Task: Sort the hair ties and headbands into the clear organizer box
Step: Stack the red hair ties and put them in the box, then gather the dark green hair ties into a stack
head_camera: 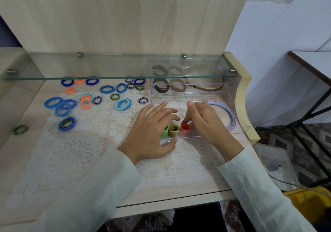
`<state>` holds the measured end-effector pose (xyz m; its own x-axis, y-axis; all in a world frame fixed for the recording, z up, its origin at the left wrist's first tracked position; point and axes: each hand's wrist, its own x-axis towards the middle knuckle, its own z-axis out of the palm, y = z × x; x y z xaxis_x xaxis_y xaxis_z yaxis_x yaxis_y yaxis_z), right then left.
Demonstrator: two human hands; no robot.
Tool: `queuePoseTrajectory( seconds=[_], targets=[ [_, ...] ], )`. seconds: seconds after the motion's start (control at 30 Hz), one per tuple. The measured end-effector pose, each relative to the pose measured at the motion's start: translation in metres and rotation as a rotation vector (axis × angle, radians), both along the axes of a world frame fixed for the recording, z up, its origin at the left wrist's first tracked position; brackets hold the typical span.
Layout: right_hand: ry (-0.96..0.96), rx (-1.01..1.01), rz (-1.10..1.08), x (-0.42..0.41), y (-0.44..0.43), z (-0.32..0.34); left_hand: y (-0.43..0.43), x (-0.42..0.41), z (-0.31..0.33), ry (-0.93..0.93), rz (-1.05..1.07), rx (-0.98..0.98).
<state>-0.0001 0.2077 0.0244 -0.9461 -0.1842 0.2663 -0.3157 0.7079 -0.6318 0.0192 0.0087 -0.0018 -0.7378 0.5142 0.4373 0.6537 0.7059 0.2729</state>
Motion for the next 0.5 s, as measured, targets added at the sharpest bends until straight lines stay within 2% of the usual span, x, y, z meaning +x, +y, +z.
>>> queuePoseTrajectory(
  seconds=[0.5],
  targets=[
    [-0.032,0.055,0.012,0.0013,0.0002,0.0020,-0.0018,-0.0011,0.0001,-0.019,0.071,-0.030]
  ],
)
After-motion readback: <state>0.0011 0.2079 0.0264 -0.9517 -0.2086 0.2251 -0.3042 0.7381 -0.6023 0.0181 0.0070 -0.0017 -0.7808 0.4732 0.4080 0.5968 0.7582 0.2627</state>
